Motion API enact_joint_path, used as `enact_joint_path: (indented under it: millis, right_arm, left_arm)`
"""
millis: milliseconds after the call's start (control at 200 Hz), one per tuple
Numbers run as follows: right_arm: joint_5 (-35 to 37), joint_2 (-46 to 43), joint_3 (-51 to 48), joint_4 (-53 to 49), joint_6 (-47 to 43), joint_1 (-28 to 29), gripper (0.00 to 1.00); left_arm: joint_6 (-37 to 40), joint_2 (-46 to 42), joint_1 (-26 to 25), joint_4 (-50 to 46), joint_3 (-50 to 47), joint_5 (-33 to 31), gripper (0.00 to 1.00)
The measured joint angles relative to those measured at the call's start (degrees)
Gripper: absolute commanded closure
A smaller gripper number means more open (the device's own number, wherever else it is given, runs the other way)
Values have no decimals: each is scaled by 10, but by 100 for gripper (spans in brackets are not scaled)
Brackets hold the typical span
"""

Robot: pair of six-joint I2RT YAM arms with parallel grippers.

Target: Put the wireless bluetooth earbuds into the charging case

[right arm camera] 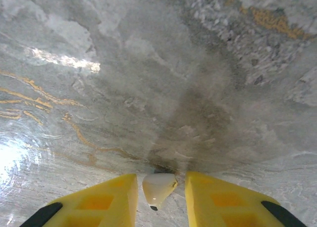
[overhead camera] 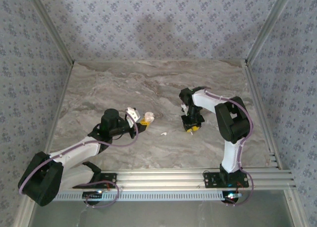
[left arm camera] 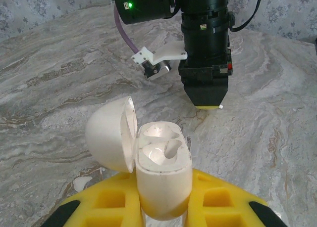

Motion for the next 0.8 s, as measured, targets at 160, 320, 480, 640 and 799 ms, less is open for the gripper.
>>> enact_joint_path:
  millis: [160,320,480,640,799]
  right_arm:
    - [0,0,-5,0,1,0,74]
    - [2,-16,-24,19,11,-1,77]
    - [1,-84,-89,66,34,-11,78]
    - [-10,-184,-143,133,69,-20,79]
    - [-41,-304,-203,234,123,-20,79]
  left_arm:
    - [2,0,0,0,6,0,84]
    - [2,5,0,4,7,0,87]
    - [0,30,-12,48,6,-11,87]
    - [-1,59,-41,105,3,-36,88]
    - [-5,92,-63,186,-16,-65,88]
